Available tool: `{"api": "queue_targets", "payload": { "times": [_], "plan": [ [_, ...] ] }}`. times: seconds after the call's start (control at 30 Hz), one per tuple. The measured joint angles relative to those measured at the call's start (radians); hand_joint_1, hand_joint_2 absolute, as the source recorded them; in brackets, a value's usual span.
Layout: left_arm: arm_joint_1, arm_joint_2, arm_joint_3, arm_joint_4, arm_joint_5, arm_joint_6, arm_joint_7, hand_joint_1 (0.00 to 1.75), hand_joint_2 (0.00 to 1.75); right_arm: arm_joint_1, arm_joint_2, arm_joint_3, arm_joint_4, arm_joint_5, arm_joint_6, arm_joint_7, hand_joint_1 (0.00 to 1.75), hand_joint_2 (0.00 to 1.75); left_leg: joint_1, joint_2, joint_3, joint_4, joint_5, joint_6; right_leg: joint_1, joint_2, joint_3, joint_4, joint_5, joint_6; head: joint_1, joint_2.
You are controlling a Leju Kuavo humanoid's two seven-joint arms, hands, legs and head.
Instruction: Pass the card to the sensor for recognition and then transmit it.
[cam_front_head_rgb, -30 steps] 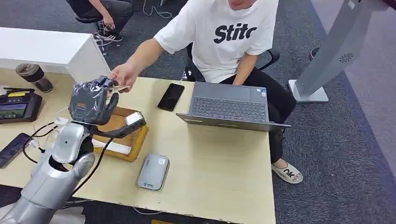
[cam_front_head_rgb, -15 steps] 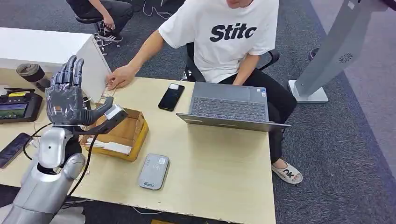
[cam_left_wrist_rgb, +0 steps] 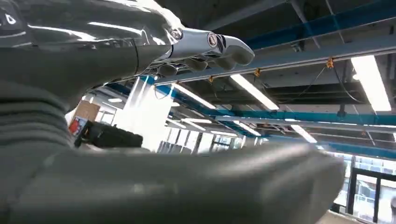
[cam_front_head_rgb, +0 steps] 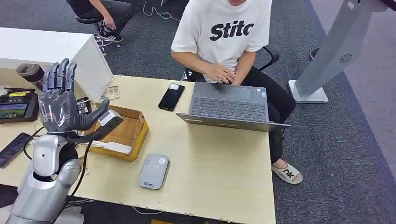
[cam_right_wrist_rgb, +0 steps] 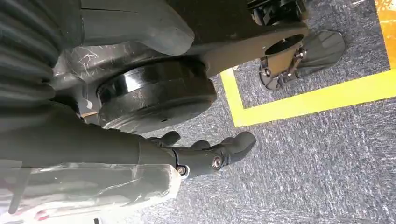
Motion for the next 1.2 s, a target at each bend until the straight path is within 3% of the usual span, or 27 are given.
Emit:
{"api": "queue_targets", "payload": {
  "times": [0.1,0.23,0.37,0.47,0.57,0.8,1.0,1.07,1.2],
  "plan": [
    [0.071,-0.023,0.022,-0.061,0.1,0.074,-0.074,0.0,1.75,0.0,0.0,-0.018,0.0,-0.017,0.0,-0.009,0.0,1.75,0.0,0.002,0.0,0.0,0.0,0.0,0.0,0.002,0.0,0.0,0.0,0.0,0.0,0.0],
    [0.251,-0.047,0.075,-0.194,0.216,0.185,-0.169,0.0,1.75,0.001,0.0,-0.043,0.005,-0.025,0.0,-0.024,0.0,1.75,0.0,0.004,0.0,0.0,-0.002,0.0,0.0,0.004,-0.001,0.0,-0.001,0.0,0.0,0.0],
    [0.423,-0.106,0.166,-0.327,0.508,0.192,-0.311,0.0,1.75,0.011,0.004,-0.084,0.01,-0.042,0.0,-0.049,0.0,1.75,0.0,0.003,-0.001,0.0,-0.004,0.0,0.0,0.003,-0.001,-0.001,-0.003,0.001,0.0,0.0],
    [0.504,-0.179,0.26,-0.383,0.702,0.141,-0.41,0.0,1.75,0.015,0.004,-0.115,0.011,-0.042,0.0,-0.063,0.0,1.75,0.0,0.003,-0.001,0.0,-0.004,0.0,0.0,0.002,-0.001,-0.001,-0.003,0.002,-0.001,0.0],
    [0.559,-0.267,0.371,-0.42,0.816,0.063,-0.478,0.0,1.75,0.016,0.003,-0.145,0.011,-0.038,0.0,-0.074,0.0,1.75,0.0,0.003,-0.001,0.0,-0.004,0.0,0.0,0.002,-0.001,-0.001,-0.003,0.002,-0.001,0.0],
    [0.593,-0.445,0.607,-0.46,0.989,-0.107,-0.542,0.0,1.75,0.02,0.002,-0.208,0.016,-0.035,0.0,-0.1,0.0,1.75,0.0,0.002,0.0,0.0,-0.003,0.0,0.0,0.001,0.0,-0.001,-0.002,0.002,-0.001,0.0],
    [0.57,-0.584,0.814,-0.439,1.044,-0.202,-0.527,0.0,1.75,0.026,0.002,-0.258,0.027,-0.031,0.0,-0.119,0.0,1.75,0.0,0.001,0.0,0.0,-0.003,0.0,0.0,0.0,0.0,-0.001,-0.002,0.002,-0.001,0.0],
    [0.541,-0.61,0.908,-0.361,1.012,-0.219,-0.508,0.0,1.75,0.028,0.001,-0.274,0.032,-0.013,0.0,-0.12,0.0,1.75,0.0,0.001,0.0,0.0,-0.003,0.0,0.0,0.0,0.0,-0.001,-0.003,0.002,-0.001,0.0],
    [0.477,-0.645,1.08,-0.2,0.947,-0.249,-0.55,0.0,1.75,0.024,0.002,-0.294,0.034,0.002,0.0,-0.119,0.0,1.75,0.0,0.001,0.0,0.0,-0.003,0.0,0.0,0.0,0.0,-0.001,-0.002,0.002,-0.001,0.0]
  ]
}}
